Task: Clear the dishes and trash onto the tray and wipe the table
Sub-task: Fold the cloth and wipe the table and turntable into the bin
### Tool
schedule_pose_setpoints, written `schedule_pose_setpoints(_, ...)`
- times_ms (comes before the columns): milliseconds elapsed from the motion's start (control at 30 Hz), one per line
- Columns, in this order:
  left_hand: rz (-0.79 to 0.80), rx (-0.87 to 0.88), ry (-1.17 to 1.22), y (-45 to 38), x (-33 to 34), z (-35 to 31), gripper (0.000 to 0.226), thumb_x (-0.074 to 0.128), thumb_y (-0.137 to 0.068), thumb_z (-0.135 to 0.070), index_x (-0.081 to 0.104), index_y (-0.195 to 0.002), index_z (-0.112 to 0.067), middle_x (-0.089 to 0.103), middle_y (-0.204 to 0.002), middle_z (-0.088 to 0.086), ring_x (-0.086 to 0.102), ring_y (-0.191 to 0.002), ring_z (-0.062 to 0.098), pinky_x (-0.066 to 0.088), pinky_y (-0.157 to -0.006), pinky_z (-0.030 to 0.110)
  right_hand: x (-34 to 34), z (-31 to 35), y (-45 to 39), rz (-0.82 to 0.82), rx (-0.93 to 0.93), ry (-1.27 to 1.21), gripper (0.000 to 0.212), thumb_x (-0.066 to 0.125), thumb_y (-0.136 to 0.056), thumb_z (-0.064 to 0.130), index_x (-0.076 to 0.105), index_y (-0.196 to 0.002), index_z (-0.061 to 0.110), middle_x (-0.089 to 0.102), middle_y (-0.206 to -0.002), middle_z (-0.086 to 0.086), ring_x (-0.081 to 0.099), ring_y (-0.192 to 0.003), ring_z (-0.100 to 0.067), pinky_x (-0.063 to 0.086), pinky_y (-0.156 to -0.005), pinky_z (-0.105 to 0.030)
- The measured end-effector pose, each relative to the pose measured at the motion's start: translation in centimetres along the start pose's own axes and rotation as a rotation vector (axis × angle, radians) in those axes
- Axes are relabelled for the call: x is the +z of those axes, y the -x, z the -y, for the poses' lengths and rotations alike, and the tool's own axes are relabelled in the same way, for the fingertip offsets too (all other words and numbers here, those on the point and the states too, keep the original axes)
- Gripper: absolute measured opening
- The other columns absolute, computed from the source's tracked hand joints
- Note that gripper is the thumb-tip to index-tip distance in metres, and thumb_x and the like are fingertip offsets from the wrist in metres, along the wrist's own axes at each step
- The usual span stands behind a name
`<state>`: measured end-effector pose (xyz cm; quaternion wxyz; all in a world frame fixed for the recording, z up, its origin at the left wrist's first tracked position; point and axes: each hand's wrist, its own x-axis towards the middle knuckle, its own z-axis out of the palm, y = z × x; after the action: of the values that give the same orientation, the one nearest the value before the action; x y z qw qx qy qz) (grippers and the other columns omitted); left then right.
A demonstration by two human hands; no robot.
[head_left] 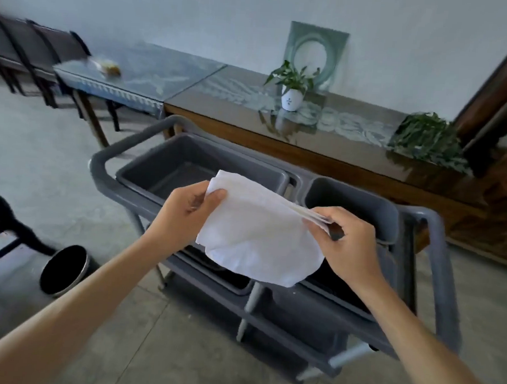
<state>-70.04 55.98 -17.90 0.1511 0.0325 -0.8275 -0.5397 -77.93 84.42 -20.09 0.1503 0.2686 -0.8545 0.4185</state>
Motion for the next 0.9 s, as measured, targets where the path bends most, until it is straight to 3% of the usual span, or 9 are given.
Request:
schedule_pose_setpoints(100, -0.142, -0.032, -0.022, 4.6, -5.6, 0.8, 0.036, 0.051, -0.104, -0.041, 0.072, -0.1, -0.012, 0.076, -0.091, 0.007, 0.073, -0.084, 0.028, 0.059, -0.08, 0.052, 3.8, 4.5, -0.9, 0.073, -0.107, -0.078, 0.02, 0.075, -0.091, 0.027, 0.079, -0.106, 0.014, 0.075, -0.099, 0.01, 0.068, -0.093, 0.001, 0.049, -0.078, -0.004)
schedule_pose_setpoints(267, -0.334, -0.127, -0.046, 15.3, -14.4, 2.5, 0.028, 0.051, -0.104, -0.033, 0.075, -0.097, -0.021, 0.079, -0.091, -0.005, 0.074, -0.083, 0.011, 0.056, -0.073, 0.023, 11.2, 13.7, 0.5, 0.234, -0.21, -0.172, 0.017, 0.074, -0.093, 0.03, 0.078, -0.106, 0.019, 0.073, -0.097, 0.014, 0.067, -0.091, 0.002, 0.048, -0.076, -0.004)
schedule_pose_setpoints(333, -0.396, -0.15, -0.067, 20.3, -17.6, 3.1, 0.028, 0.05, -0.104, -0.033, 0.074, -0.097, -0.022, 0.079, -0.091, -0.006, 0.074, -0.083, 0.009, 0.056, -0.071, 0.025, 14.2, 17.5, 2.1, 0.31, -0.247, -0.225, 0.015, 0.074, -0.093, 0.03, 0.078, -0.105, 0.021, 0.073, -0.096, 0.016, 0.066, -0.095, 0.003, 0.051, -0.074, -0.007)
schedule_pose_setpoints(433, -0.483, -0.234, -0.063, 28.3, -21.6, 4.4, 0.029, 0.049, -0.106, -0.031, 0.075, -0.108, -0.02, 0.079, -0.101, -0.005, 0.074, -0.095, 0.014, 0.059, -0.085, 0.034, 18.7, 23.2, 4.7, 0.447, -0.32, -0.272, 0.015, 0.077, -0.092, 0.029, 0.079, -0.105, 0.023, 0.075, -0.095, 0.017, 0.069, -0.091, 0.0, 0.055, -0.073, -0.013)
schedule_pose_setpoints(567, -0.662, -0.336, -0.048, 38.5, -25.6, 5.8, 0.027, 0.05, -0.106, -0.027, 0.076, -0.108, -0.017, 0.079, -0.103, -0.002, 0.074, -0.098, 0.019, 0.058, -0.09, 0.04, 24.8, 30.6, 8.9, 0.621, -0.387, -0.373, 0.011, 0.078, -0.092, 0.025, 0.079, -0.101, 0.03, 0.075, -0.092, 0.017, 0.069, -0.09, 0.003, 0.053, -0.072, -0.009)
schedule_pose_setpoints(667, -0.834, -0.409, -0.056, 45.7, -27.8, 6.5, 0.025, 0.053, -0.105, -0.024, 0.076, -0.104, -0.015, 0.078, -0.1, 0.002, 0.073, -0.096, 0.025, 0.057, -0.086, 0.039, 29.6, 35.8, 12.6, 0.744, -0.497, -0.406, 0.014, 0.078, -0.091, 0.021, 0.08, -0.101, 0.031, 0.075, -0.092, 0.019, 0.069, -0.088, 0.001, 0.054, -0.071, -0.015)
schedule_pose_setpoints(900, -1.16, -0.523, -0.063, 60.6, -30.8, 6.2, 0.022, 0.056, -0.103, -0.02, 0.075, -0.094, -0.013, 0.074, -0.083, -0.003, 0.065, -0.075, 0.006, 0.052, -0.07, 0.023, 38.6, 47.4, 21.3, 0.995, -0.705, -0.548, 0.015, 0.078, -0.091, 0.016, 0.081, -0.104, 0.023, 0.077, -0.098, 0.013, 0.068, -0.092, 0.006, 0.05, -0.071, -0.005)
